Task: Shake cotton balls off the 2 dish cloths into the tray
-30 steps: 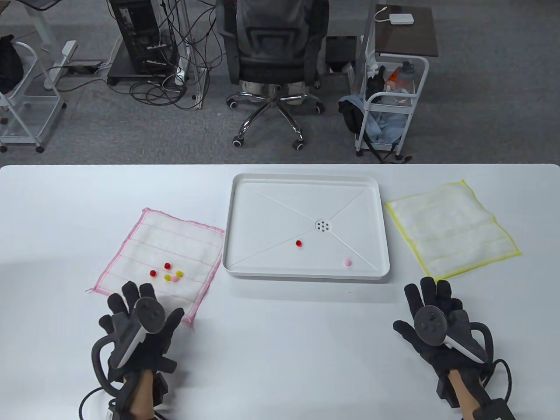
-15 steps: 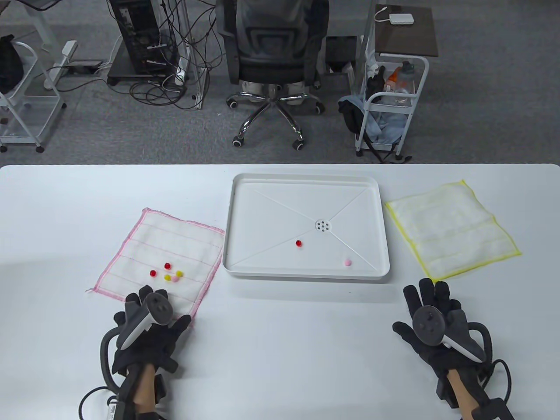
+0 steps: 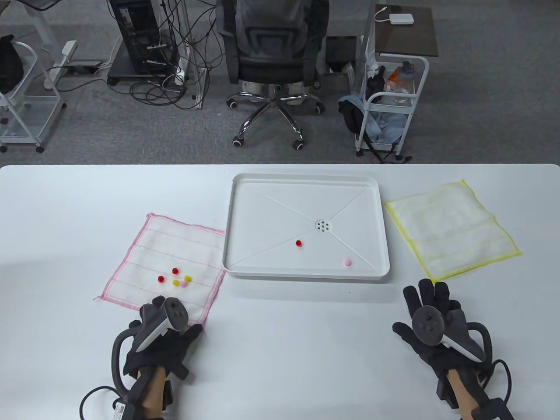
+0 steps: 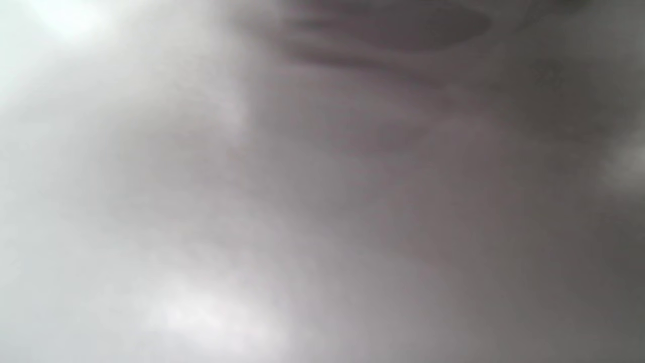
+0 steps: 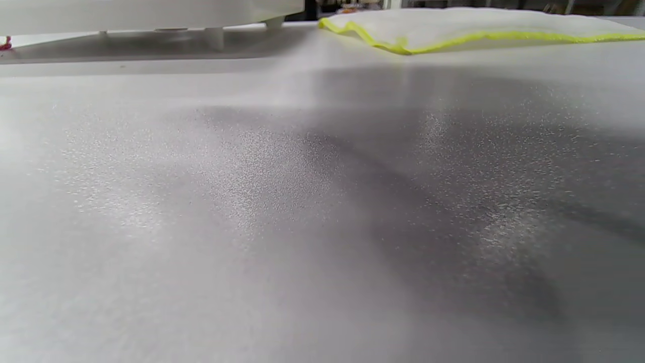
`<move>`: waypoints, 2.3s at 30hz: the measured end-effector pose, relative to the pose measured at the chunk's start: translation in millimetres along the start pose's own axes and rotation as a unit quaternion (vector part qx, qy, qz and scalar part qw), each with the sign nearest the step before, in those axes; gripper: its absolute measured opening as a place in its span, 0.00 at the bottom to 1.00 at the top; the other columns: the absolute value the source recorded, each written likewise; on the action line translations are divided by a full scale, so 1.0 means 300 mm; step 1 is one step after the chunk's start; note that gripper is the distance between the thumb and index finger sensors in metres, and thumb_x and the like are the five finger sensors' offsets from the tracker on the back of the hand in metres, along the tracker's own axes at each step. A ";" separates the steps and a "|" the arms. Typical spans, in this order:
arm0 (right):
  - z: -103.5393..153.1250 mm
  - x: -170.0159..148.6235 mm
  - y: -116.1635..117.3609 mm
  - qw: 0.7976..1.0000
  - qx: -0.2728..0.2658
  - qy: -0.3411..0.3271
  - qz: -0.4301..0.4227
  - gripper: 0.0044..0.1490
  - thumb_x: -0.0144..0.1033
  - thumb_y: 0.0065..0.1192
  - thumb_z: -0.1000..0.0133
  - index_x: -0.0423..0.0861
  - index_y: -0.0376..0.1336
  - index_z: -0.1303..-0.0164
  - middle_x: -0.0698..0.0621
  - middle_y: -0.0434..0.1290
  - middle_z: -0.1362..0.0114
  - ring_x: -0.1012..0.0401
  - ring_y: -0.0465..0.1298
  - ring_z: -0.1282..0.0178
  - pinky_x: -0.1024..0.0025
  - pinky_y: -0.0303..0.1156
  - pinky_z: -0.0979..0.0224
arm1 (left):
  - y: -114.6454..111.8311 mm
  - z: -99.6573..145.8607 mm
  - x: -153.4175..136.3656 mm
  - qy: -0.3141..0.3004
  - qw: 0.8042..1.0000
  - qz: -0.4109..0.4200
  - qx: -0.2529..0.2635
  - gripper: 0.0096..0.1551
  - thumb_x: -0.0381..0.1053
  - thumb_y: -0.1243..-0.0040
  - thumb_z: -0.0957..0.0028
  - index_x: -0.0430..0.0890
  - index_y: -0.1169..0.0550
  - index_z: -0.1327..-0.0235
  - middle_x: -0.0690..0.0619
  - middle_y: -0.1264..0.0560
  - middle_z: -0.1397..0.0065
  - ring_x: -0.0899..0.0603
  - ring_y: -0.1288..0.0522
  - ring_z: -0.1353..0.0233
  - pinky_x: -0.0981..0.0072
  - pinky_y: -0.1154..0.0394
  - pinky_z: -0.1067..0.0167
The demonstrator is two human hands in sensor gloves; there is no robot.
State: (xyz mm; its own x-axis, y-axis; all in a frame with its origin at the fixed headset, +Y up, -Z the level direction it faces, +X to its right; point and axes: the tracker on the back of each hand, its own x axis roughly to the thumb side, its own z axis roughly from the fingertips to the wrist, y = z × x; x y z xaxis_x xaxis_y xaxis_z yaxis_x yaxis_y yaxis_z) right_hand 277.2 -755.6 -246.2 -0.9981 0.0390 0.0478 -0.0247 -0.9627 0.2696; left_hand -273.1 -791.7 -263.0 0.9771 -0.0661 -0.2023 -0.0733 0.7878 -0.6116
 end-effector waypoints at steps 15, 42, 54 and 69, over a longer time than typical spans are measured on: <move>-0.004 0.007 0.011 1.000 0.010 0.000 0.006 0.51 0.65 0.40 0.43 0.58 0.23 0.23 0.52 0.15 0.20 0.50 0.16 0.24 0.40 0.30 0.19 | -0.008 0.069 0.081 -0.026 1.000 -0.010 0.008 0.50 0.78 0.69 0.46 0.57 0.66 0.21 0.53 0.70 0.16 0.40 0.67 0.16 0.44 0.57 0.20; -0.006 0.009 0.014 1.000 0.015 0.001 0.007 0.51 0.65 0.40 0.43 0.57 0.23 0.22 0.52 0.15 0.20 0.50 0.16 0.24 0.40 0.30 0.19 | -0.007 0.199 0.235 -0.082 0.993 -0.073 0.049 0.47 0.76 0.62 0.46 0.55 0.49 0.17 0.50 0.52 0.12 0.39 0.48 0.15 0.44 0.43 0.21; -0.005 0.009 0.014 1.000 0.021 0.001 0.006 0.51 0.65 0.40 0.43 0.57 0.23 0.23 0.52 0.15 0.20 0.50 0.16 0.24 0.40 0.30 0.19 | -0.040 0.269 0.334 -0.158 0.980 -0.111 0.053 0.45 0.75 0.61 0.46 0.56 0.46 0.17 0.51 0.50 0.12 0.40 0.47 0.15 0.45 0.42 0.21; -0.006 0.009 0.013 1.000 0.022 -0.003 0.004 0.51 0.65 0.40 0.43 0.57 0.23 0.23 0.52 0.15 0.20 0.50 0.16 0.24 0.40 0.30 0.19 | -0.090 0.306 0.413 -0.201 0.966 -0.159 0.037 0.45 0.75 0.61 0.46 0.60 0.53 0.19 0.57 0.63 0.15 0.41 0.64 0.18 0.43 0.53 0.20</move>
State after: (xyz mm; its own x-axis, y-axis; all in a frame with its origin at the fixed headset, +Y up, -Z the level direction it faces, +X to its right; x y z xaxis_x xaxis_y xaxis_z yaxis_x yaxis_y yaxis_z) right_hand 274.2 -759.8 -246.6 -0.9979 0.0331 0.0549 -0.0144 -0.9504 0.3107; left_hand -131.9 -765.0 -201.4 0.9479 -0.0806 0.3082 0.2428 0.8091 -0.5352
